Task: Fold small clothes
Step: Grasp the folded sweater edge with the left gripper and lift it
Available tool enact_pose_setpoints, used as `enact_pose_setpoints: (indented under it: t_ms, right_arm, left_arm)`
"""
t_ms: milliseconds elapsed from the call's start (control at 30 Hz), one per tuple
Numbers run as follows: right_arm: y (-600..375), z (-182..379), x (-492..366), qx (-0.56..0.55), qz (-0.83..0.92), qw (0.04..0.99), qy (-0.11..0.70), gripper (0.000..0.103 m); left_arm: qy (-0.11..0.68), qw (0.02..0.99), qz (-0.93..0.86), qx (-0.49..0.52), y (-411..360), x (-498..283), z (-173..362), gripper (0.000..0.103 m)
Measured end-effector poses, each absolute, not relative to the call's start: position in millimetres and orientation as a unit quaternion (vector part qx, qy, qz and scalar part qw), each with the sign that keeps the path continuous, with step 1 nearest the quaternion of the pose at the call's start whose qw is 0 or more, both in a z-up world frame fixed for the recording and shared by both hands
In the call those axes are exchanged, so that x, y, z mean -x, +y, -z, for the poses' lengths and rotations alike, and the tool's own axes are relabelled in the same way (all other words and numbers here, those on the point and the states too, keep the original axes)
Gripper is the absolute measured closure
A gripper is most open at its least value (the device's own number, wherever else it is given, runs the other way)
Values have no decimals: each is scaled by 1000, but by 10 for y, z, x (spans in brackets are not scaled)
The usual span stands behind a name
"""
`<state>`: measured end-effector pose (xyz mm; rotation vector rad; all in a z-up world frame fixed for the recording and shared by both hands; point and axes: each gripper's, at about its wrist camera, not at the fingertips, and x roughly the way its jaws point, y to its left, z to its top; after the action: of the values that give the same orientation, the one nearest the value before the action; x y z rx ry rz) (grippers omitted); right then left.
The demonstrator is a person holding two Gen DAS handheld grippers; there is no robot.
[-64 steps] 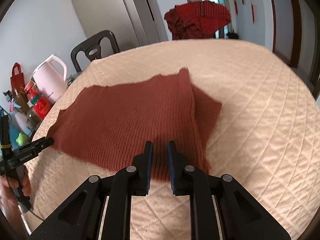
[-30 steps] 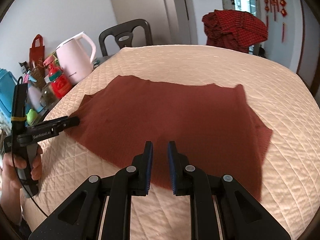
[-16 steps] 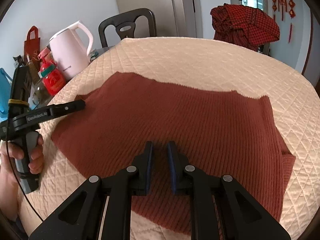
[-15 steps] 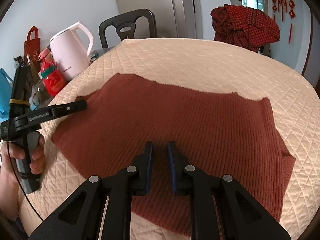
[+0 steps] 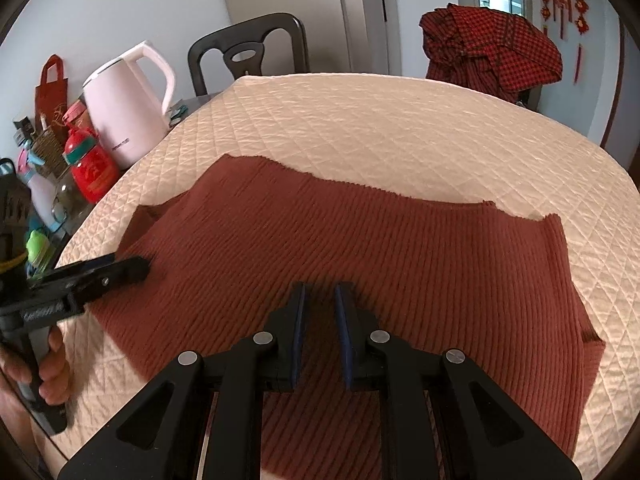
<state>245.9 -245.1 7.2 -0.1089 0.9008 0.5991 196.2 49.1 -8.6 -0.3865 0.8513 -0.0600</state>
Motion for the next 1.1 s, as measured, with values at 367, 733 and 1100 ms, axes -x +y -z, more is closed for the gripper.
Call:
enact_pose_setpoints:
  t_ms: [367,733,1100]
  right_arm:
    - [-2904,-103,-2022,15,-296,850,436,88]
    - [-3263,-147,-2008,-35,-276,862,424,88]
    - [-3817,-123,-1996,-91,-235,873,418,88]
  left_arm:
    - [410,860,82,293,714,-2019,158,85]
    - [361,867,151,308,154,-2067,-457,87]
    - [451,825,247,236,-1231,-2439,-85,87]
